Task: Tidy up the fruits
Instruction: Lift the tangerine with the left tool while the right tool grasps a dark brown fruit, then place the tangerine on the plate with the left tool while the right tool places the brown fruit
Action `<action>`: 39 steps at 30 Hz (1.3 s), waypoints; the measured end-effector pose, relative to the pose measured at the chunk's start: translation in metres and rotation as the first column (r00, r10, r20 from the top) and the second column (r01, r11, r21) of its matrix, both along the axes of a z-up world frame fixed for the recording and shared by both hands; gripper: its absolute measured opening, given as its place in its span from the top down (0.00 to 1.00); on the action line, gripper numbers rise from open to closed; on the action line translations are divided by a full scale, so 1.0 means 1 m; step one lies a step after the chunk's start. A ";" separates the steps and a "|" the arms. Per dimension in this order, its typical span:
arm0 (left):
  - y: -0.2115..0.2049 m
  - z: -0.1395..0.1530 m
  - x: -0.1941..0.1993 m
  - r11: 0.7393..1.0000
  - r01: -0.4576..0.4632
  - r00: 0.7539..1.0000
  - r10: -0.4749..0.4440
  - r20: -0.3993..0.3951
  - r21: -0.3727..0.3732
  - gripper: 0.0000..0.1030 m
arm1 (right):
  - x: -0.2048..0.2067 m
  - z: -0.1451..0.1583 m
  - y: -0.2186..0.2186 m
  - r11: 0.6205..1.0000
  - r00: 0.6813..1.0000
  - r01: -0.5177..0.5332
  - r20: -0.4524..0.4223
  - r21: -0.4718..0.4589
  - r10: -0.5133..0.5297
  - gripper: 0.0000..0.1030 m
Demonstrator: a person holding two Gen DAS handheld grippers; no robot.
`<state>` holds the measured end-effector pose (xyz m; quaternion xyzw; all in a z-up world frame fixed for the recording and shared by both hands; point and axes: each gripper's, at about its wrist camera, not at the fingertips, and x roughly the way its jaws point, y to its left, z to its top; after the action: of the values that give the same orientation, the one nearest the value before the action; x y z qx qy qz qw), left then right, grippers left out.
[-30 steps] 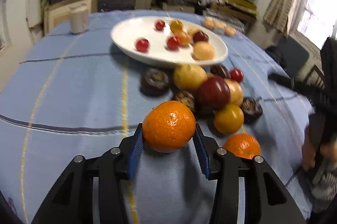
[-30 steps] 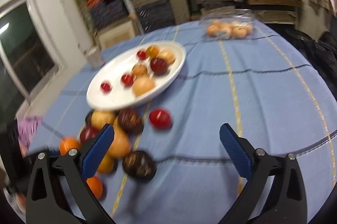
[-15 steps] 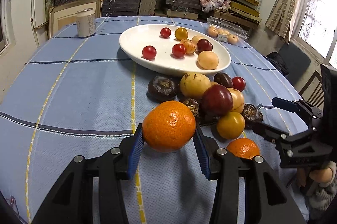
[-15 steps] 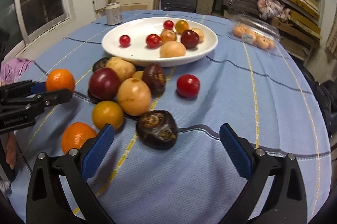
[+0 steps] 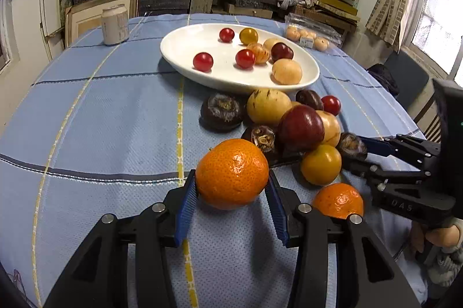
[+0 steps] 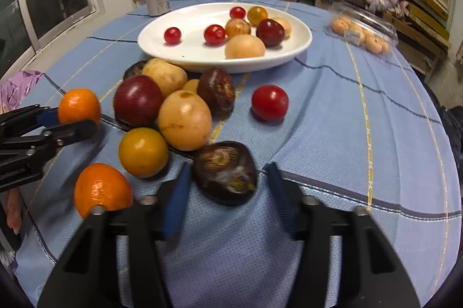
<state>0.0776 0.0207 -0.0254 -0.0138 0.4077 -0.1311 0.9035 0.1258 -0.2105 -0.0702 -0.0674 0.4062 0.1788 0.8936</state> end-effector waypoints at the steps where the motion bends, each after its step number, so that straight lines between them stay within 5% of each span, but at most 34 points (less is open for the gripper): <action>1: 0.000 -0.001 0.001 1.000 0.000 1.000 0.000 -0.005 0.000 0.55 | 0.001 0.001 -0.002 1.000 1.000 0.002 0.000 0.008 -0.002 0.57; 8: 0.004 -0.002 0.002 1.000 -0.014 1.000 0.014 -0.013 -0.014 0.55 | -0.002 0.010 -0.014 0.997 0.999 0.030 0.025 0.071 -0.032 0.57; 12: 0.006 0.016 0.003 0.999 -0.021 0.999 0.022 0.044 -0.029 0.55 | -0.001 0.029 -0.035 0.980 0.995 0.072 0.048 0.186 -0.082 0.57; 22: -0.006 0.061 0.087 0.997 -0.080 0.990 0.080 0.116 -0.005 0.55 | 0.061 0.100 -0.029 0.968 0.984 0.074 0.138 0.241 -0.110 0.57; 31: -0.007 0.048 0.161 0.992 -0.126 0.988 0.125 0.092 0.007 0.55 | 0.125 0.074 0.031 0.988 0.996 -0.013 0.090 0.152 -0.001 0.57; 39: 0.003 0.026 0.185 0.990 -0.137 0.989 0.136 0.055 0.012 0.55 | 0.127 0.060 0.054 0.991 0.995 -0.071 0.084 0.114 0.062 0.57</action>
<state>0.2628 0.0234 0.0005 -0.0309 0.3825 -0.0659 0.9211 0.2528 -0.1562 -0.0103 -0.0355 0.3562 0.2291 0.9052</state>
